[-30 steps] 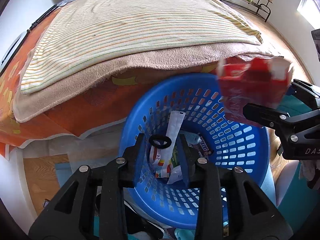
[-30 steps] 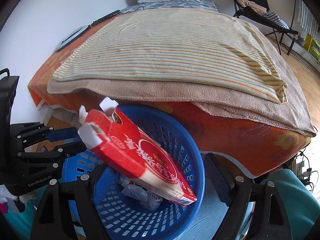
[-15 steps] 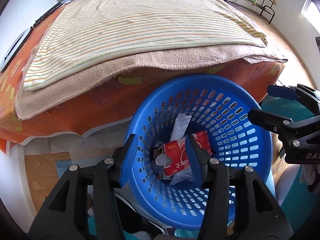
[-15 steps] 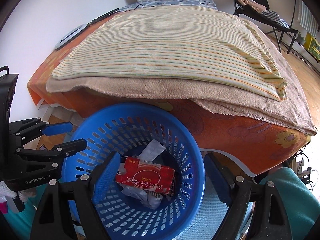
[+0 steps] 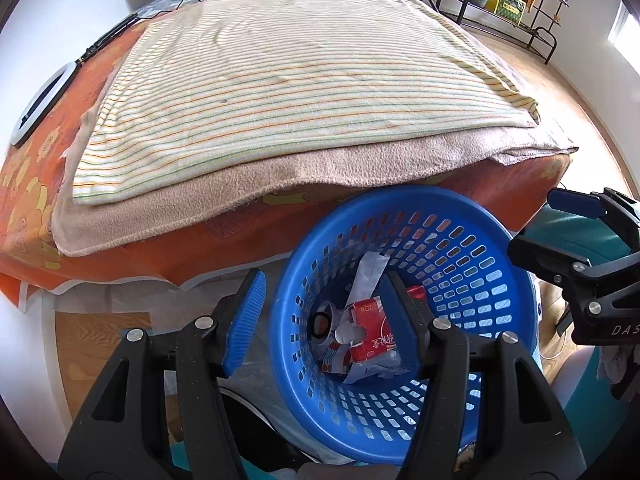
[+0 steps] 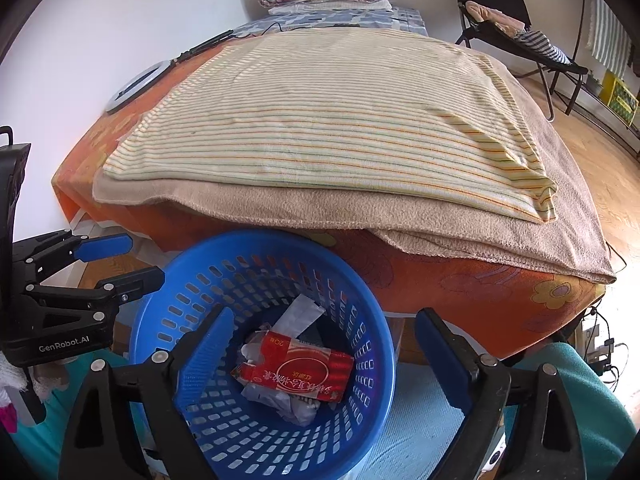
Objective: Collect trash
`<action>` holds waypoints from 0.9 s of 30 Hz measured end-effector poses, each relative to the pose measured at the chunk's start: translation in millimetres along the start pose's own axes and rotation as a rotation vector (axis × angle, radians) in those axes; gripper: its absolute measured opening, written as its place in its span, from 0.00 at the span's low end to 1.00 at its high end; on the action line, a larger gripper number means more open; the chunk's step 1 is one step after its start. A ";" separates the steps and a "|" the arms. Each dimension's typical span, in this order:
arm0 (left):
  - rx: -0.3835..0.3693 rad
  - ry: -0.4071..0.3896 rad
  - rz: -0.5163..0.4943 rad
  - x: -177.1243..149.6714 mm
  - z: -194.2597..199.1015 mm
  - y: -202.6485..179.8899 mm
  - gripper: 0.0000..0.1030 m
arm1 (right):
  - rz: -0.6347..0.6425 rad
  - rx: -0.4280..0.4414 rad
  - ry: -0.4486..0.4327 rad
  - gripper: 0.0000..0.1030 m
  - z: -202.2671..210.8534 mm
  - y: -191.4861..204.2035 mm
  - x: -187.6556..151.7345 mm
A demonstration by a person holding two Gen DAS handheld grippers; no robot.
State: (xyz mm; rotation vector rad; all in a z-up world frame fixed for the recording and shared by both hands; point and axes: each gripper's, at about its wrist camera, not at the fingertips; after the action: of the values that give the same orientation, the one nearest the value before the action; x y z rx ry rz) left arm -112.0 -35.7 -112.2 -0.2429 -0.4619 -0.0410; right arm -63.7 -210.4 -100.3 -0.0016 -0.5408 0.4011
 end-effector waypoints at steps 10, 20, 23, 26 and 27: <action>0.010 -0.096 -0.001 31.8 31.5 1.7 0.64 | -0.003 -0.030 -0.053 0.94 20.0 -7.8 25.5; 0.033 -0.196 -0.007 72.4 59.9 4.7 0.67 | -0.011 -0.051 -0.125 0.94 38.7 -20.7 64.6; 0.035 -0.231 -0.014 85.2 67.9 4.8 0.73 | -0.014 -0.062 -0.156 0.94 43.4 -24.3 80.7; 0.031 -0.261 -0.016 99.9 73.5 5.1 0.73 | -0.023 -0.074 -0.191 0.94 48.0 -27.6 99.0; 0.030 -0.272 -0.016 104.9 75.1 5.4 0.73 | -0.027 -0.077 -0.203 0.94 49.3 -28.5 104.7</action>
State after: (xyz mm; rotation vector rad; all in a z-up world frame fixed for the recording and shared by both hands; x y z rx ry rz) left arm -50.4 -10.8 -1.5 -0.2164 -0.7344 -0.0162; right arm 4.0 -202.9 -2.6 -0.0281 -0.7555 0.3561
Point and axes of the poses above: each gripper's, at about its wrist camera, not at the fingertips, and z roughly against the way its jaws point, y to its left, x to its top, and after that the axes turned 12 degrees about -x, right-handed
